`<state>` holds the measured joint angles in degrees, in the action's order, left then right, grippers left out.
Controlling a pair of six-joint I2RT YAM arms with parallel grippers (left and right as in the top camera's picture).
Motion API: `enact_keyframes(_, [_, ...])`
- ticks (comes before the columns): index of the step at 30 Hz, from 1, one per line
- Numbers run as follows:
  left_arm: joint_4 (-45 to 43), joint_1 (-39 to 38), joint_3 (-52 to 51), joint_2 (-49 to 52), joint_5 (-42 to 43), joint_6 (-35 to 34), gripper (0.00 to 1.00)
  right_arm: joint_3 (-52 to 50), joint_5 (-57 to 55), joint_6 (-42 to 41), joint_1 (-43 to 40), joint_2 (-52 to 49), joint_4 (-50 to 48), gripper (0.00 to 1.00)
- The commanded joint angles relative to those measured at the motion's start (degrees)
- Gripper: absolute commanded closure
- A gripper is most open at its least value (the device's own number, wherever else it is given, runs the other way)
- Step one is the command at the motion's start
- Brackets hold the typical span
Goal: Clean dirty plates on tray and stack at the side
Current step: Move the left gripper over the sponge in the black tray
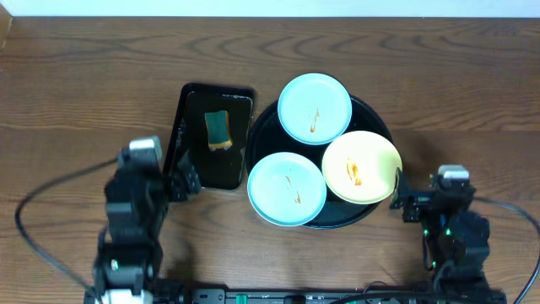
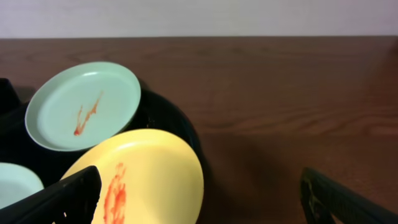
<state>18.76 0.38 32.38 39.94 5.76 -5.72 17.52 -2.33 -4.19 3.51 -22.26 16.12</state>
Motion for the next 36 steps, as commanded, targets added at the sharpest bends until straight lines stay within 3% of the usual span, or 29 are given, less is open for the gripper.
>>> enact_keyframes(1, [5.4, 0.2, 8.4, 8.6, 3.0, 1.0, 0.06, 5.3, 1.4, -1.7, 0.3, -6.1, 2.2, 0.01])
enact_keyframes(6, [19.3, 0.2, 21.0, 20.2, 4.3, 1.0, 0.06, 14.8, 1.3, -3.5, 0.3, -16.9, 10.7, 0.01])
enact_keyframes(10, [25.5, 0.2, 25.7, 23.3, 4.1, 1.0, 0.06, 22.6, 1.1, -3.3, 0.3, -24.8, 18.2, 0.01])
enact_keyframes(19, [25.0, 0.2, 25.7, 23.3, 4.3, 0.7, 0.06, 26.6, 2.2, -3.0, 0.3, -29.0, 19.2, 0.01])
enact_keyframes(26, [17.2, 0.2, 26.4, 24.2, 5.2, 0.7, 0.06, 26.6, 0.3, -3.1, 0.2, -29.1, 19.0, 0.01])
enact_keyframes(34, [18.3, -0.4, 39.1, 37.6, 5.2, 0.7, 0.09, 26.6, 0.0, -3.6, 0.2, -29.1, 18.2, 0.01])
enact_keyframes(36, [18.0, -1.3, 41.5, 41.7, 3.6, 0.7, 0.16, 26.6, 0.0, -4.0, 0.2, -29.1, 18.2, 0.01])
